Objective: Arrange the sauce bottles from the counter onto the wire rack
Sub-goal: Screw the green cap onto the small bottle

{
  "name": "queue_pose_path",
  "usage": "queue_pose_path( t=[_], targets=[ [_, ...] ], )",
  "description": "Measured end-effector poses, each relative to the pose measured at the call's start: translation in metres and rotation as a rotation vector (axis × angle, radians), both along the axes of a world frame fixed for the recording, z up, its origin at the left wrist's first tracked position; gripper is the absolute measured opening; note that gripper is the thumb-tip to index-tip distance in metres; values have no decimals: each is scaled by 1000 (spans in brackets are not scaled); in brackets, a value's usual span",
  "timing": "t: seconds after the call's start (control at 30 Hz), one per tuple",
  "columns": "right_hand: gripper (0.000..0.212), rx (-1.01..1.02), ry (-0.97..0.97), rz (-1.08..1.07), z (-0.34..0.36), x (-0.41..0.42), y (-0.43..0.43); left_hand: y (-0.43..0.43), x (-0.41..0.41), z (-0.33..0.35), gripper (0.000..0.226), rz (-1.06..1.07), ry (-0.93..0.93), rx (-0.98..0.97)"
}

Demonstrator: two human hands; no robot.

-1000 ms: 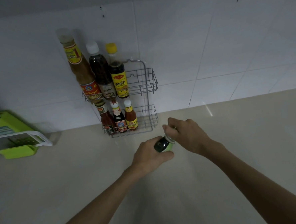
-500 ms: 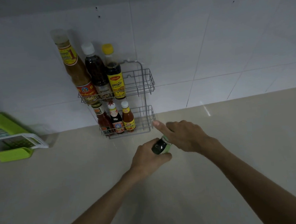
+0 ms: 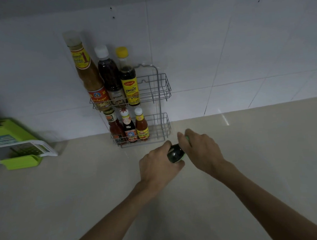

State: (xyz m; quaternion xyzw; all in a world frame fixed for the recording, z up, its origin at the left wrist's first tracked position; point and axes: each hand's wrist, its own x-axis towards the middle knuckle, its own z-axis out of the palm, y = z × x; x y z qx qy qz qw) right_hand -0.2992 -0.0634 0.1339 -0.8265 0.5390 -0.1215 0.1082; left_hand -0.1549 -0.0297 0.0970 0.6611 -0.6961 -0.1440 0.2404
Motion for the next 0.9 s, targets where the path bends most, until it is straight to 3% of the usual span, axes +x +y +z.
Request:
queue_pose_path(
  t=[0.07, 0.13, 0.2, 0.23, 0.3, 0.37, 0.47, 0.53, 0.6, 0.7, 0.77, 0.83, 0.9],
  targets=[
    [51, 129, 36, -92, -11, 9, 2, 0, 4, -10, 40, -4, -222, -179],
    [49, 353, 121, -87, -5, 8, -2, 4, 8, -15, 43, -49, -273, -215],
    [68, 567, -97, -92, 6, 4, -5, 7, 12, -12, 38, -26, -190, -130],
    [62, 611, -175, -28, 9, 4, -6, 7, 13, -9, 35, 6, -114, -64],
    [38, 577, -221, 145, 16, 1, -6, 6, 17, -7, 34, 93, 11, -41],
    [30, 464, -227, 200, 15, -1, -9, 3, 18, -5, 35, 120, 26, -55],
    [49, 335, -279, 100, 8, 1, -6, 2, 18, -6, 38, 99, -8, -96],
    [41, 299, -399, 9, 3, 6, 0, 2, 14, -6, 38, 103, -26, -120],
    [36, 178, -297, -81, -4, 9, 2, 2, 9, -10, 35, 98, -95, -160],
    [22, 189, -90, -128, -14, 14, 0, 3, 7, -19, 37, 126, -173, -186],
    [38, 275, -198, -183, -16, 16, -3, 3, 9, -23, 39, 94, -198, -194],
    [46, 334, -414, -202, -13, 14, -8, 0, 14, -19, 41, 31, -61, -125],
    [38, 314, -449, -84, -2, 7, -15, -4, 22, -15, 52, -36, 201, 33]
  ],
)
